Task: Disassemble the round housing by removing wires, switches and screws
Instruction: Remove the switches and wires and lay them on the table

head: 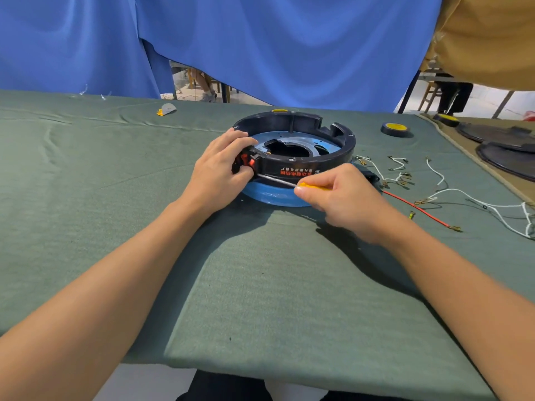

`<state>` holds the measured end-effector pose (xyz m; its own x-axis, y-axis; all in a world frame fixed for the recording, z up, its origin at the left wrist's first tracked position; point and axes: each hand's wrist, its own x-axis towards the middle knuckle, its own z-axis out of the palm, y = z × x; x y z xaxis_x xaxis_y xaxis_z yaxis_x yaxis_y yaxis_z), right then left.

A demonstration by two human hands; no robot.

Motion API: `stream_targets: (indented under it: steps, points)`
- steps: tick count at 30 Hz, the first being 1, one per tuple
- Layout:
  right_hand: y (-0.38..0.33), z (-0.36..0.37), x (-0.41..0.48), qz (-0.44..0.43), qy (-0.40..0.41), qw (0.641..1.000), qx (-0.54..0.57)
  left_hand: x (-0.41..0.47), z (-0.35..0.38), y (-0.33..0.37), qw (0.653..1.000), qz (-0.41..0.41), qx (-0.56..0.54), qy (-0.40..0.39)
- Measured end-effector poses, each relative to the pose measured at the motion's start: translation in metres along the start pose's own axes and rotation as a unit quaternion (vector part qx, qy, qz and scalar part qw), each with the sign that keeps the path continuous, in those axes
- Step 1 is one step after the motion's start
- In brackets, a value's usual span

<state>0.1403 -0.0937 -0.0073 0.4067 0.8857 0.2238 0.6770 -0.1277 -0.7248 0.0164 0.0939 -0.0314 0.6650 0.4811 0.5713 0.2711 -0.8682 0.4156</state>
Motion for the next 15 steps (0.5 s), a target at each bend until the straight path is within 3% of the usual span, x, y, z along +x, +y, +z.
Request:
stream_targets:
  steps: [2, 5, 7, 12, 15]
  points:
    - [-0.002, -0.001, 0.000, 0.022, -0.010, 0.999, 0.024, 0.000, 0.000, 0.000, 1.000, -0.003, 0.000, 0.000]
    - [-0.010, 0.013, -0.010, -0.056, 0.069, 0.978, -0.190, 0.001, -0.001, -0.001, 1.000, -0.004, -0.002, 0.001]
    - [-0.018, 0.025, -0.018, -0.082, 0.104, 0.957, -0.257, 0.001, -0.002, 0.000, 1.000, -0.003, -0.001, 0.002]
    - [-0.020, 0.035, -0.022, -0.110, 0.107, 0.936, -0.317, -0.001, -0.004, 0.005, 1.000, -0.007, -0.001, -0.001]
    - [-0.018, 0.026, -0.019, -0.117, 0.095, 0.957, -0.247, 0.000, -0.004, 0.003, 1.000, -0.009, -0.001, -0.003]
